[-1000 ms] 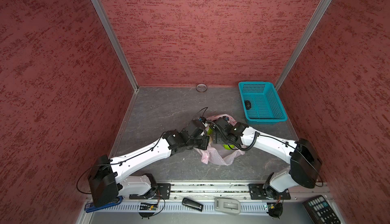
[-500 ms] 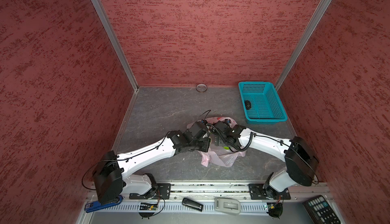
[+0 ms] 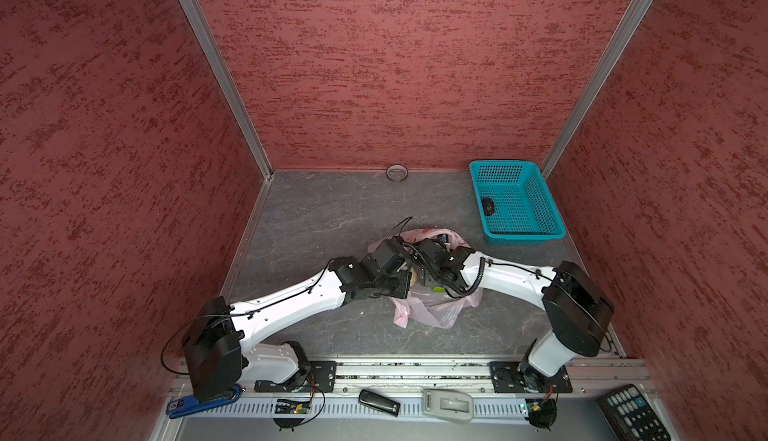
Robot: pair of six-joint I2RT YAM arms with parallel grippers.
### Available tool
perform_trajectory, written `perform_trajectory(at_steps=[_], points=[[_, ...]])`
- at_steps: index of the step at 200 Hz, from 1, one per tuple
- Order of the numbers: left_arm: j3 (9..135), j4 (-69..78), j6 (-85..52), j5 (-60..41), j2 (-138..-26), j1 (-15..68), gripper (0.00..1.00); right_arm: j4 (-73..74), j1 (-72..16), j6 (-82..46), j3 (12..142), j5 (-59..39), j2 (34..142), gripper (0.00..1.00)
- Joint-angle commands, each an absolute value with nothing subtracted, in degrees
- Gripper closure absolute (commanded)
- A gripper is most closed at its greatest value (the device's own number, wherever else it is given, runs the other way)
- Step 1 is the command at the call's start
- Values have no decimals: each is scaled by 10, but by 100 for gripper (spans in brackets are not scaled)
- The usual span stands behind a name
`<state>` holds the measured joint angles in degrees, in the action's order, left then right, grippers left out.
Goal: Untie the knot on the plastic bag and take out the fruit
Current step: 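Lower the right gripper into the bag toward the green custard apple, then close the right gripper on the green custard apple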
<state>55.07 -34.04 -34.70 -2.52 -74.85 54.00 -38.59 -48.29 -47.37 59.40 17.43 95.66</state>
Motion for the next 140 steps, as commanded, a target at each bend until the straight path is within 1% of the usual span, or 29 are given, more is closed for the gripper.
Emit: perform_trajectory(at_steps=[1,19,27,35,58,67,82,140], points=[[561,-271,-299,-54,-732,555,100,-403,-484,-473,593,195,994,19],[561,-271,-298,-54,-731,555,100,-400,-484,-469,595,185,1003,20],[561,-272,-297,-54,-731,555,100,-400,-484,-470,597,182,1004,22],[561,-273,-297,-52,-730,554,100,-399,-484,-469,598,182,1000,27],[556,-275,-302,-52,-727,551,100,-388,-485,-467,595,169,974,46],[555,-274,-307,-56,-725,545,100,-388,-485,-463,597,160,967,50],[552,-272,-313,-60,-719,537,100,-388,-491,-456,602,145,955,51],[567,-281,-306,-68,-717,509,100,-398,-505,-422,610,75,875,52]])
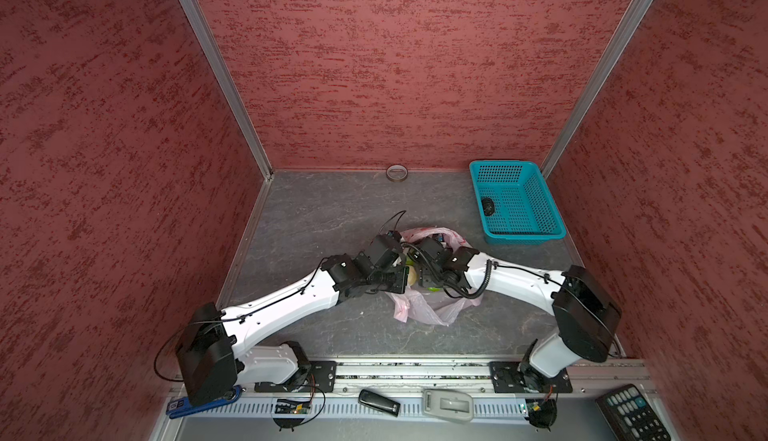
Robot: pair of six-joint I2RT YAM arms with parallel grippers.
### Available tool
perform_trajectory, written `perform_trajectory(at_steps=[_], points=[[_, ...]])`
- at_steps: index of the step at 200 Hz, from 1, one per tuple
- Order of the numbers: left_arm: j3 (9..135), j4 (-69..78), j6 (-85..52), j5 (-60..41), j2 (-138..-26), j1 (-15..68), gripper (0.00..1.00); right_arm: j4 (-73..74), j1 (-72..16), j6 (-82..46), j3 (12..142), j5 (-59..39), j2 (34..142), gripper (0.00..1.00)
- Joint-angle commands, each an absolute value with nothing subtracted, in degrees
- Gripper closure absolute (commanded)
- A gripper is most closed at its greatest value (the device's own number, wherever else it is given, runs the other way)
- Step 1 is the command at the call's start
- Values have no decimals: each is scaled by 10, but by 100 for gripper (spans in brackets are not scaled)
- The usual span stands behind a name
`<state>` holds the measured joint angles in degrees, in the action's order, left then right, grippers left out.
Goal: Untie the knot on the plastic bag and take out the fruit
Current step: 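Close the right gripper on the green custard apple, then lift the custard apple out and carry it over the teal basket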
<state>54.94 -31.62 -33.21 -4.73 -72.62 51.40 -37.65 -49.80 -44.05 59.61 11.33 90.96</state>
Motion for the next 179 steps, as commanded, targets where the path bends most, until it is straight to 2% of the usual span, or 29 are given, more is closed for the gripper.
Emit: perform_trajectory(at_steps=[1,59,125,154,179], points=[[567,-281,-306,-68,-717,509,100,-400,-505,-422,611,74,874,51],[567,-277,-302,-66,-724,504,100,-476,-505,-388,665,35,806,53],[555,-292,-301,-52,-708,504,100,-546,-495,-375,759,49,777,54],[550,-301,-300,-47,-700,503,100,-562,-453,-358,803,53,764,54],[548,-313,-295,-46,-696,502,100,-555,-375,-334,817,40,745,55]])
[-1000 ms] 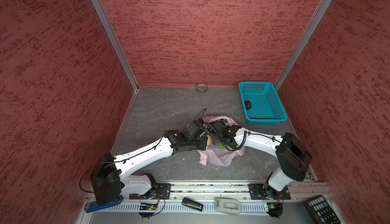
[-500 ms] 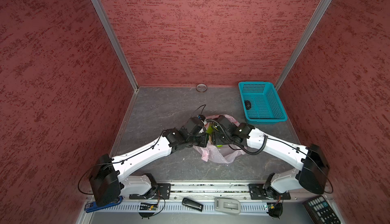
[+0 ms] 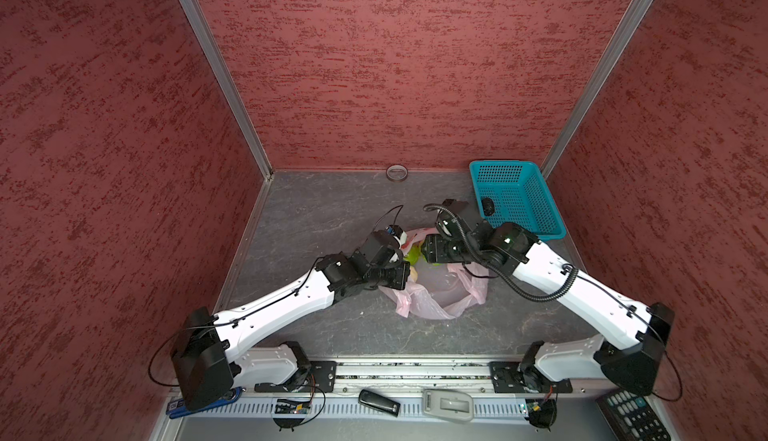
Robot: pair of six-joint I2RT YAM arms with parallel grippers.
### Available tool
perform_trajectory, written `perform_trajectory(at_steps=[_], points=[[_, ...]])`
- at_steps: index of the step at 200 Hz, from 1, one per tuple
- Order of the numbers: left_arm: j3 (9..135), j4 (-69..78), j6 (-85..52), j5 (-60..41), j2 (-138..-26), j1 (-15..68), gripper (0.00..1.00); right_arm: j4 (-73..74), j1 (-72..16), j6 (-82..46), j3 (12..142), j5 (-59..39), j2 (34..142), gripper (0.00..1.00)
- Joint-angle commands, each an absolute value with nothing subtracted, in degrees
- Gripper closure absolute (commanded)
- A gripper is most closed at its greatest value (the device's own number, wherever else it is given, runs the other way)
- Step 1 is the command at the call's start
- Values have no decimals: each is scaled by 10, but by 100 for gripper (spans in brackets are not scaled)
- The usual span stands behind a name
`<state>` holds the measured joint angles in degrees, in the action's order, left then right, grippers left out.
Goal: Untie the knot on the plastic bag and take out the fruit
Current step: 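Lift the custard apple out and carry it over the teal basket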
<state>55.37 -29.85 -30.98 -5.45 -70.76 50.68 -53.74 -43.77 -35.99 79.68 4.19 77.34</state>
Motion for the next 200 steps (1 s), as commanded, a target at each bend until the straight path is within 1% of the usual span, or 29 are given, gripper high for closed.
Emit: perform_trajectory(at_steps=[1,16,38,66,86,110,143,177,200], points=[[548,-313,-295,-46,-696,503,100,-554,-372,-333,817,39,744,55],[544,-320,-293,-46,-694,503,100,-537,-309,-319,812,28,734,55],[537,-324,-291,-48,-693,502,100,-499,-219,-295,799,44,736,54],[529,-322,-289,-50,-694,499,100,-423,-112,-284,773,58,767,54],[528,-326,-287,-49,-693,499,100,-375,-57,-293,758,60,800,54],[529,-331,-278,-47,-692,499,100,-310,-25,-300,737,81,829,54],[530,-331,-273,-49,-693,499,100,-263,8,-297,746,90,924,54],[530,-332,-270,-54,-694,498,100,-233,34,-287,770,85,1009,53],[536,-344,-269,-54,-695,495,100,-245,40,-272,804,80,1063,50]])
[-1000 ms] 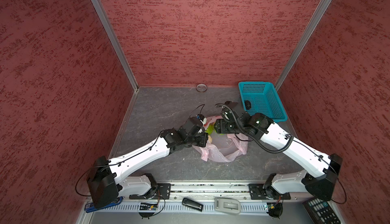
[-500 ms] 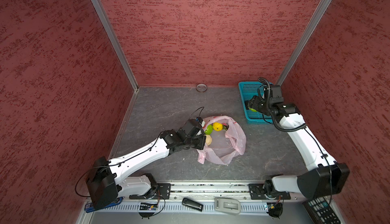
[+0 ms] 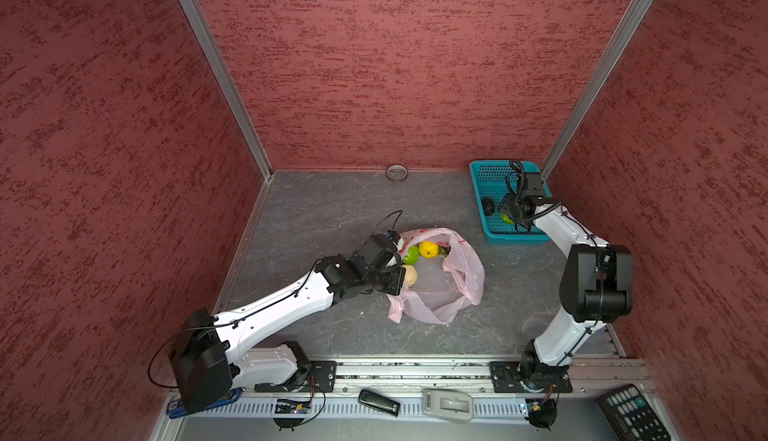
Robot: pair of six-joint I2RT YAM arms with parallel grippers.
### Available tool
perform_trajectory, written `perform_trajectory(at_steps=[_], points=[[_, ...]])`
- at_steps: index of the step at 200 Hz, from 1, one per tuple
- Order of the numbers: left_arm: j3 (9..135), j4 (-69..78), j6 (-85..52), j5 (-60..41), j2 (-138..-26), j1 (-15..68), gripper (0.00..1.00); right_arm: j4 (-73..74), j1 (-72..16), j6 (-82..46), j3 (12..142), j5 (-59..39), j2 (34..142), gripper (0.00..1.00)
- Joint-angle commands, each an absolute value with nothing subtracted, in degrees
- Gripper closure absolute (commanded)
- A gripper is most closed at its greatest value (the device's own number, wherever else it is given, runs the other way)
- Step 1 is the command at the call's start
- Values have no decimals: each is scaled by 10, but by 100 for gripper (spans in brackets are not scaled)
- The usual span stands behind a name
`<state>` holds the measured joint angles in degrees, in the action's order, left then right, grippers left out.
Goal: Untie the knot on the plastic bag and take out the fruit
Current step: 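Lift the custard apple out and carry it over the teal basket, then open the right gripper to drop the custard apple in the basket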
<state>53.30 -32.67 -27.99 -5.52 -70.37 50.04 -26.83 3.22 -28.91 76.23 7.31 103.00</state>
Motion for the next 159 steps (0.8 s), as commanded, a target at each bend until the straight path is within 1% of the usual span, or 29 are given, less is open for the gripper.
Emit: perform_trajectory(at_steps=[1,12,24,34,39,55,67,82,98,120,159], points=[[537,-345,-269,-54,-696,496,100,-246,40,-271,806,80,1064,49],[542,-353,-269,-52,-697,495,100,-248,40,-267,814,77,1078,47],[546,-359,-268,-49,-699,495,100,-250,41,-265,820,78,1087,42],[547,-363,-269,-46,-700,495,100,-255,41,-265,823,74,1095,37],[547,-362,-270,-44,-700,495,100,-258,40,-264,827,71,1099,32],[549,-365,-270,-40,-700,495,100,-279,40,-265,839,71,1110,20],[553,-369,-266,-36,-700,496,100,-286,41,-265,840,73,1106,14],[556,-370,-259,-32,-700,496,100,-289,41,-262,838,74,1094,10],[559,-369,-256,-29,-700,495,100,-303,41,-258,845,74,1084,7],[560,-367,-255,-28,-696,496,100,-312,40,-256,843,62,1058,7],[553,-373,-255,-33,-690,500,100,-321,26,-263,809,9,987,7]])
